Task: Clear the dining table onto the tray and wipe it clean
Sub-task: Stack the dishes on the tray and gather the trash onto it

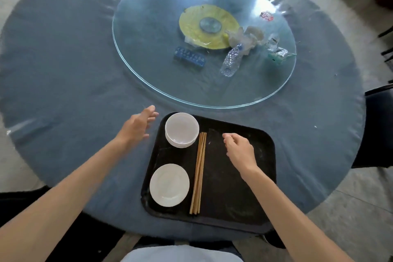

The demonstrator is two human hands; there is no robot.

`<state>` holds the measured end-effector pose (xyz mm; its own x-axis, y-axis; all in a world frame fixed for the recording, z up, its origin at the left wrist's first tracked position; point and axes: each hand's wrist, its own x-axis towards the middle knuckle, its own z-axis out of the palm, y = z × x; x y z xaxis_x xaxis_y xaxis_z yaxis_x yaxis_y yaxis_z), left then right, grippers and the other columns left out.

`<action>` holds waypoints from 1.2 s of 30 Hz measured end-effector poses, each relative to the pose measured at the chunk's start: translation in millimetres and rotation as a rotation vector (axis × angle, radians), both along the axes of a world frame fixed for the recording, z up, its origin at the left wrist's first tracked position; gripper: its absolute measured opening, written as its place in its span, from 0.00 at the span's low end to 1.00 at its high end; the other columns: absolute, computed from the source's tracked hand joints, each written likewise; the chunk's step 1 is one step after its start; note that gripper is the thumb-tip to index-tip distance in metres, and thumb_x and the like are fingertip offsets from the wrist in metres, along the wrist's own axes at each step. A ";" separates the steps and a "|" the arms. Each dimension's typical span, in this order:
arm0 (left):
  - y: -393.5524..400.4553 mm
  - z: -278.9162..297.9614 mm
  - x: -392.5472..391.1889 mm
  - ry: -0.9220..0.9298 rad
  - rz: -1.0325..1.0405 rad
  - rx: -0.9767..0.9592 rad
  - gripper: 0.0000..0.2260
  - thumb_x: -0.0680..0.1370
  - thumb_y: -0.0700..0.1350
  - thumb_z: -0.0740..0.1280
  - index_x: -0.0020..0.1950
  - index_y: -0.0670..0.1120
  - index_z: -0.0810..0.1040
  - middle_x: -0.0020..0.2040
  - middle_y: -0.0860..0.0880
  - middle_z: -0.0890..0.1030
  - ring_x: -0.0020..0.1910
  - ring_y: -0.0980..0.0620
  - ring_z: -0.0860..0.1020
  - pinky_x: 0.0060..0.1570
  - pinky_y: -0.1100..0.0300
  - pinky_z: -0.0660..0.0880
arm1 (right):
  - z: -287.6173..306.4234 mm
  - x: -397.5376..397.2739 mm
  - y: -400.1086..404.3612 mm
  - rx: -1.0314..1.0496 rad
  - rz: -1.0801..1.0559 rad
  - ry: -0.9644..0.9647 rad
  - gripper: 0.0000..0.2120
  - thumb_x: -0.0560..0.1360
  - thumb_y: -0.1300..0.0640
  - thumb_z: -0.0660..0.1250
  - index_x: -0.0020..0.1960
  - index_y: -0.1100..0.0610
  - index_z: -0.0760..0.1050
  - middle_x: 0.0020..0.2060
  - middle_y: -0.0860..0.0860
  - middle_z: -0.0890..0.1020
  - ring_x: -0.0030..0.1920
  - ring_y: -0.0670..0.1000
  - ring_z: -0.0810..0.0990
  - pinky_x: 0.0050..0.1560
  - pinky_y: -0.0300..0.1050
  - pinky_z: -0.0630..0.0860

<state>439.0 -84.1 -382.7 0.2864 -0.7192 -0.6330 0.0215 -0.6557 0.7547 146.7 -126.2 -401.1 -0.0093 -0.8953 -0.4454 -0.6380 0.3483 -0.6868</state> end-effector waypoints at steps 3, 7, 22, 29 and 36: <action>-66.8 14.8 -6.8 -0.158 -0.090 -0.082 0.32 0.68 0.73 0.61 0.65 0.58 0.80 0.69 0.52 0.78 0.70 0.48 0.73 0.70 0.44 0.70 | 14.3 -26.3 -47.2 -0.058 -0.010 0.032 0.17 0.86 0.50 0.59 0.70 0.53 0.77 0.58 0.46 0.82 0.56 0.45 0.76 0.59 0.43 0.73; -145.9 24.1 -45.8 -0.355 -0.274 -0.203 0.21 0.81 0.60 0.59 0.72 0.55 0.75 0.73 0.52 0.75 0.73 0.49 0.71 0.68 0.59 0.65 | 15.8 -59.1 -120.7 -0.106 -0.025 0.039 0.18 0.85 0.51 0.60 0.71 0.52 0.77 0.65 0.49 0.82 0.65 0.49 0.77 0.67 0.47 0.72; -471.1 -56.0 -119.5 -0.829 -0.641 -0.378 0.28 0.77 0.34 0.62 0.75 0.53 0.72 0.78 0.48 0.67 0.73 0.44 0.70 0.73 0.49 0.67 | -48.3 -165.0 -433.8 -0.178 -0.006 0.242 0.28 0.80 0.52 0.66 0.79 0.45 0.65 0.70 0.58 0.66 0.65 0.62 0.76 0.70 0.57 0.72; -558.9 -95.0 -118.7 -1.027 -0.964 -0.395 0.36 0.77 0.44 0.70 0.80 0.64 0.59 0.81 0.51 0.60 0.74 0.40 0.67 0.71 0.41 0.68 | -84.3 -169.6 -495.7 -0.256 0.070 0.283 0.31 0.78 0.46 0.70 0.76 0.30 0.61 0.71 0.55 0.62 0.64 0.60 0.76 0.71 0.57 0.72; -589.8 -114.3 -120.0 -0.970 -0.904 -0.489 0.10 0.76 0.46 0.74 0.57 0.48 0.85 0.57 0.42 0.82 0.51 0.40 0.79 0.58 0.45 0.76 | -120.7 -169.3 -498.0 -0.391 0.001 0.211 0.16 0.80 0.53 0.69 0.67 0.44 0.79 0.54 0.54 0.74 0.44 0.51 0.77 0.51 0.37 0.70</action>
<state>319.0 -674.0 -497.0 -0.2137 -0.9727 -0.0903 -0.9105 0.1649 0.3792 -22.7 -624.2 -521.8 -0.0627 -0.9961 -0.0619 -0.7783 0.0876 -0.6217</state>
